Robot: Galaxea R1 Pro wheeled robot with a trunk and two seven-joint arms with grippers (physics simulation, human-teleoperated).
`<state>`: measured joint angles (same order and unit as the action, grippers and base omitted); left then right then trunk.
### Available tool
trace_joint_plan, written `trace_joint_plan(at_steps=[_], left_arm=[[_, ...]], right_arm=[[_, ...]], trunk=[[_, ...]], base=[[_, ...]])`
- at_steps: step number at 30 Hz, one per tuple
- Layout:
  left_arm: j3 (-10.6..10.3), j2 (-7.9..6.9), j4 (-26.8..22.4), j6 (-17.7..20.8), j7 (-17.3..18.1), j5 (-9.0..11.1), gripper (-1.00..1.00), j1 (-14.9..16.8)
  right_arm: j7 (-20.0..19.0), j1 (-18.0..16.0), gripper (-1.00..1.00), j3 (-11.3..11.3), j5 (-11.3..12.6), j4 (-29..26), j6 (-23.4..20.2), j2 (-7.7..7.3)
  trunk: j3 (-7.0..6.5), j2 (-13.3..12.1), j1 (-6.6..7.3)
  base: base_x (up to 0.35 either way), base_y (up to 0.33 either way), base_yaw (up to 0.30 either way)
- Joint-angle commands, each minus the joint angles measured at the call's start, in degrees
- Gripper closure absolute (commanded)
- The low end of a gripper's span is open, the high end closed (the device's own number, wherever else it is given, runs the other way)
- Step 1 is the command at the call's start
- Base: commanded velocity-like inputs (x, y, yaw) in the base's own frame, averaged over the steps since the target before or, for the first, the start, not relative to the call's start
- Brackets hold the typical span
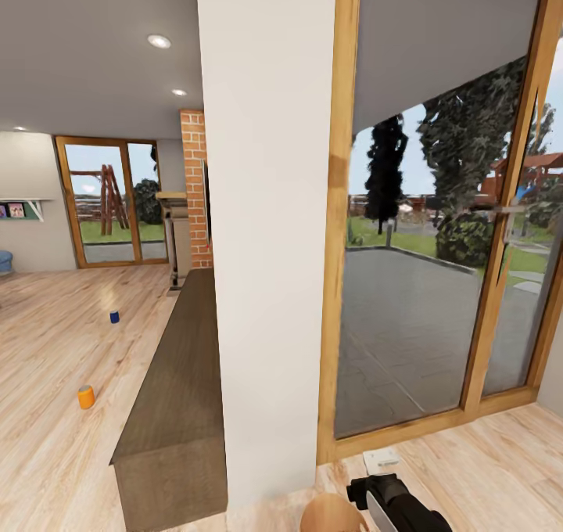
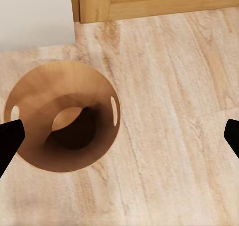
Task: Put the three can of soda from the living room inside the tash can in the kitchen.
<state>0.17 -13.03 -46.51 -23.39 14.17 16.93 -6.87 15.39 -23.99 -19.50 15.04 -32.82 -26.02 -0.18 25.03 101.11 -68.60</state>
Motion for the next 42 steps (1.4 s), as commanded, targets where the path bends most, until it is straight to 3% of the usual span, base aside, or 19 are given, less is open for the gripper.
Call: trace_joint_plan(at_steps=[1,7,18,23,24,32,42], left_arm=[[0.0,-0.35,0.1,0.1,0.8,0.6,-1.00,0.0],[0.0,-1.76,0.3,2.1,4.1,3.0,-1.00,-0.1],[0.0,-3.23,0.7,4.7,8.6,3.6,-1.00,-1.2],[0.0,-4.34,0.7,6.5,12.6,3.8,-1.00,-2.1],[0.0,-4.97,0.5,8.8,14.9,3.9,-1.00,-3.3],[0.0,-6.52,0.8,11.7,19.5,3.8,-1.00,-5.1],[0.0,-6.95,0.8,11.9,20.7,3.7,-1.00,-5.5]], right_arm=[[0.0,0.0,-1.00,0.0,0.0,0.0,0.0,0.00],[0.0,0.0,-1.00,0.0,0.0,0.0,0.0,0.00],[0.0,0.0,-1.00,0.0,0.0,0.0,0.0,0.23],[0.0,0.0,-1.00,-0.1,0.0,0.0,0.1,0.13],[0.0,0.0,-1.00,-0.1,0.0,0.0,0.1,0.11],[0.0,0.0,-1.00,-0.2,-0.1,0.0,0.3,0.08],[0.0,0.0,-1.00,-0.3,-0.1,0.0,0.3,0.23]], trunk=[[0.18,0.4,-0.23],[1.26,2.8,-1.54],[3.24,7.2,-3.96],[4.13,9.2,-5.06],[4.31,9.6,-5.28],[4.31,9.6,-5.28],[4.31,9.6,-5.28]], base=[[0.000,0.000,0.000],[0.000,0.000,0.000],[0.000,0.000,0.000],[0.000,0.000,0.000],[0.000,0.000,0.000],[0.000,0.000,0.000],[0.000,0.000,0.000]])
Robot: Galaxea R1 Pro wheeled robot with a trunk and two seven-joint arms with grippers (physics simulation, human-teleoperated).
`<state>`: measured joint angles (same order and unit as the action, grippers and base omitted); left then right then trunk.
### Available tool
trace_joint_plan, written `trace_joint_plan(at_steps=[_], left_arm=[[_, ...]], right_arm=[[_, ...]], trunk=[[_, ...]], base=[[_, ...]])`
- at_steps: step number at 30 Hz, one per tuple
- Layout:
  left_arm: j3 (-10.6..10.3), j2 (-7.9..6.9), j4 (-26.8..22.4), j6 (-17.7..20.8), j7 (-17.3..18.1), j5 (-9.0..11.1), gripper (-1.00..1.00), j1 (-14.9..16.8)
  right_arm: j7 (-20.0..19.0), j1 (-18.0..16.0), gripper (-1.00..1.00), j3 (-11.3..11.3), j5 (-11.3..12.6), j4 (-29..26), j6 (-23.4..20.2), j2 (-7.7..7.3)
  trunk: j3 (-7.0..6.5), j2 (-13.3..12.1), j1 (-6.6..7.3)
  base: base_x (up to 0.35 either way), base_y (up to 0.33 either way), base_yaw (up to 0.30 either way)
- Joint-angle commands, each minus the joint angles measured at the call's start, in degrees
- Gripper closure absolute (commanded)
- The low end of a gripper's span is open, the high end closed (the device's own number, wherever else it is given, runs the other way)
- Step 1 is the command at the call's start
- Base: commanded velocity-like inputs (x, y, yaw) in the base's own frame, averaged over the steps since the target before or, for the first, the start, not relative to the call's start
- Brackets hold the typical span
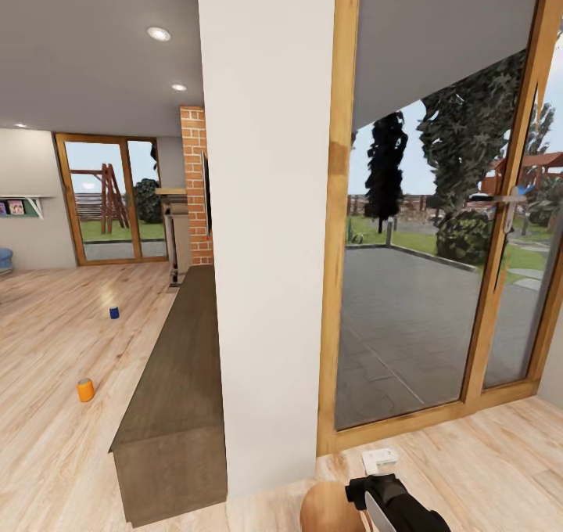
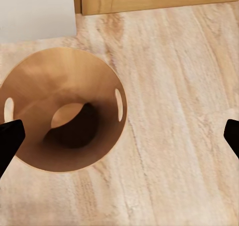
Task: Put the three can of soda from the living room inside the tash can in the kitchen.
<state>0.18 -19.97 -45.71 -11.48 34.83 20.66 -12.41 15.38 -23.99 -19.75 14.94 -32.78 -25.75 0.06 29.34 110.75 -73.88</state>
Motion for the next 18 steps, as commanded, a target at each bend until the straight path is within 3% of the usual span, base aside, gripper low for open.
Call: trace_joint_plan(at_steps=[1,18], left_arm=[[0.0,-0.01,0.0,0.0,0.0,0.0,-1.00,0.0],[0.0,-0.07,0.0,0.1,0.5,0.0,-1.00,-0.1]], right_arm=[[0.0,0.0,-1.00,0.0,0.0,0.0,0.0,0.01],[0.0,0.0,-1.00,0.0,0.0,0.0,0.1,-0.15]], trunk=[[0.00,0.0,0.00],[0.00,0.0,0.00]], base=[[0.000,0.000,0.000],[0.000,0.000,0.000]])
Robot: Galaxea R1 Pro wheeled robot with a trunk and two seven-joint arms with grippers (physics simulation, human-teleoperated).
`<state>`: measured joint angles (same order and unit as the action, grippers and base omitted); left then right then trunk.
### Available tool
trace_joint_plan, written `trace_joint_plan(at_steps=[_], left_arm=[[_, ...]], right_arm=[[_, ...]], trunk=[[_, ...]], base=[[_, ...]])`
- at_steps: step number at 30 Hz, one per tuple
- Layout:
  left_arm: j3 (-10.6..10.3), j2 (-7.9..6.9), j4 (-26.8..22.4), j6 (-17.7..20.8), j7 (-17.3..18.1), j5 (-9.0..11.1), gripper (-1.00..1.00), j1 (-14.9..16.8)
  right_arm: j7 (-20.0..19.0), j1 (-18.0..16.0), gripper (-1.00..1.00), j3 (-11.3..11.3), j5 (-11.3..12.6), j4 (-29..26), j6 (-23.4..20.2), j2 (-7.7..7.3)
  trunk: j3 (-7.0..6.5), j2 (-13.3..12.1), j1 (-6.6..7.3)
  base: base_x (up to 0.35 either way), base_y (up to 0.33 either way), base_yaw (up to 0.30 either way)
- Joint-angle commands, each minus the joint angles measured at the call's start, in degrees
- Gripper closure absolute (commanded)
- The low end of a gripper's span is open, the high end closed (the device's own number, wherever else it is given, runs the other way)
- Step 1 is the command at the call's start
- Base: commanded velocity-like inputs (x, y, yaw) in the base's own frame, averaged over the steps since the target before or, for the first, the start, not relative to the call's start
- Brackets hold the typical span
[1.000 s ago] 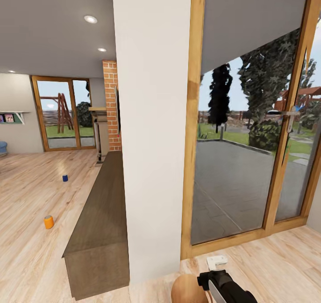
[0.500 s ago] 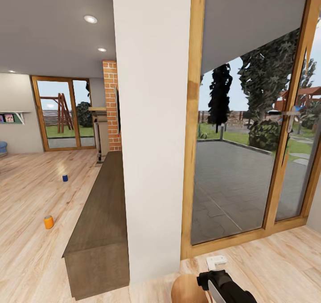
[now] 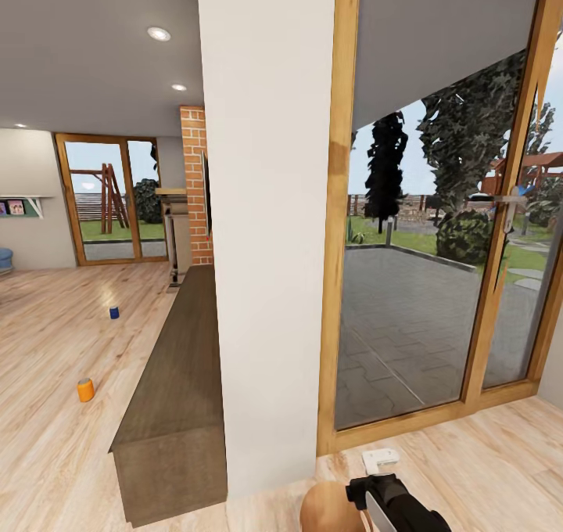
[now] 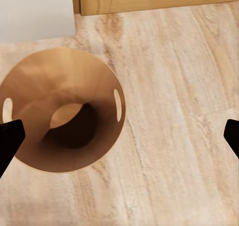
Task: Put the three can of soda from the living room inside the tash can in the kitchen.
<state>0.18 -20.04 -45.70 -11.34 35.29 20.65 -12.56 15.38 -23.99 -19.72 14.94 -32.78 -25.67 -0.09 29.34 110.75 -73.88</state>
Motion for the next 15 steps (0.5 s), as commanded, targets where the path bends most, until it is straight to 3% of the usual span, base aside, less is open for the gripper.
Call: trace_joint_plan(at_steps=[1,15], left_arm=[[0.0,0.00,0.0,0.0,0.0,0.0,-1.00,0.0],[0.0,0.02,0.0,0.0,0.0,-0.1,-1.00,0.0]], right_arm=[[0.0,0.0,-1.00,0.0,0.0,0.0,0.0,-0.02],[0.0,0.0,-1.00,0.0,0.0,0.0,0.0,-0.15]], trunk=[[0.00,0.0,0.00],[0.00,0.0,0.00]], base=[[0.000,0.000,0.000],[0.000,0.000,0.000]])
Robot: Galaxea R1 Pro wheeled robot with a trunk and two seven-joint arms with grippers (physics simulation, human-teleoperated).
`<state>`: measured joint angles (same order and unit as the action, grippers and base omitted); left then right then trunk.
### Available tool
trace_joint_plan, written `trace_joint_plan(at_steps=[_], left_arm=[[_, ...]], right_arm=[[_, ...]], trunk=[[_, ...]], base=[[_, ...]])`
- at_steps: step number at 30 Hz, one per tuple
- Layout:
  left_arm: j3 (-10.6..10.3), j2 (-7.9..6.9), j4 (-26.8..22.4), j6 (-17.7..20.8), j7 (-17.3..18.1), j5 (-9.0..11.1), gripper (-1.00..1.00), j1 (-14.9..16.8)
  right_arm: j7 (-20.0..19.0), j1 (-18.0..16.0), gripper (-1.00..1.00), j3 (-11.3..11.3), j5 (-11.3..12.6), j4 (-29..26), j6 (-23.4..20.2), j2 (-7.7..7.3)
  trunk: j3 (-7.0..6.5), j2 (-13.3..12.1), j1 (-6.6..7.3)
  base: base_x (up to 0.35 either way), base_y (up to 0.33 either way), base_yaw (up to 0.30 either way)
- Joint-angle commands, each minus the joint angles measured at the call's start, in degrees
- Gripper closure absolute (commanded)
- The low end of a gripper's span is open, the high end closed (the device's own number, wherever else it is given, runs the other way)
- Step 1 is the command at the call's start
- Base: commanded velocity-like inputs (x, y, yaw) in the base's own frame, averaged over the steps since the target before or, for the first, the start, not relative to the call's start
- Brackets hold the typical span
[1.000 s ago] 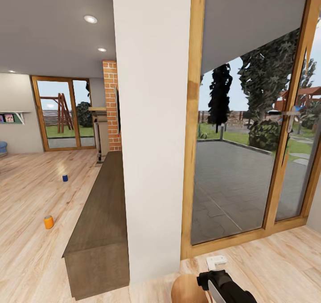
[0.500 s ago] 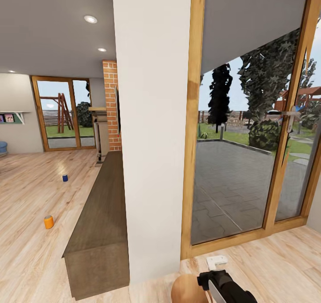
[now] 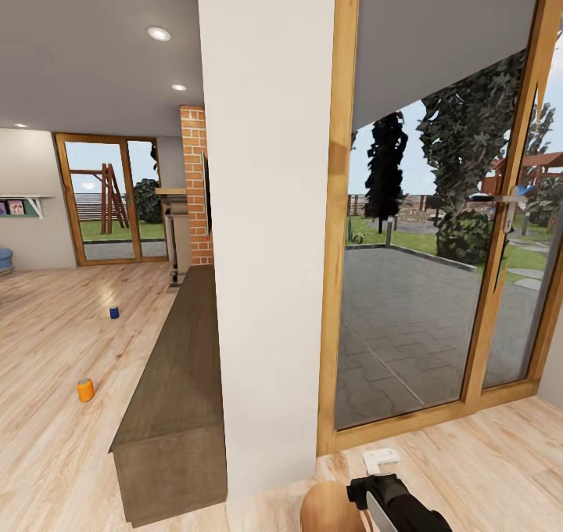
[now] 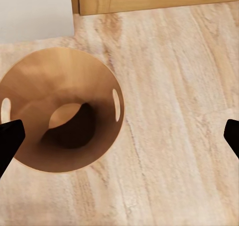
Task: Put the three can of soda from the living room inside the tash can in the kitchen.
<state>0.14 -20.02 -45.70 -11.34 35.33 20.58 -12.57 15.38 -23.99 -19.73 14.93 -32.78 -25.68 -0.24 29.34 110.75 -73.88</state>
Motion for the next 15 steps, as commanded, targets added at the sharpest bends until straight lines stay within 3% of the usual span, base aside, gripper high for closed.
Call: trace_joint_plan(at_steps=[1,15], left_arm=[[0.0,0.00,0.0,0.0,0.0,0.0,-1.00,0.0],[0.0,0.07,0.0,0.0,0.0,0.0,-1.00,0.0]], right_arm=[[0.0,0.0,-1.00,0.0,0.0,0.0,0.0,0.01],[0.0,0.0,-1.00,0.0,0.0,0.0,0.0,0.05]], trunk=[[0.00,0.0,0.00],[0.00,0.0,0.00]], base=[[0.000,0.000,0.000],[0.000,0.000,0.000]])
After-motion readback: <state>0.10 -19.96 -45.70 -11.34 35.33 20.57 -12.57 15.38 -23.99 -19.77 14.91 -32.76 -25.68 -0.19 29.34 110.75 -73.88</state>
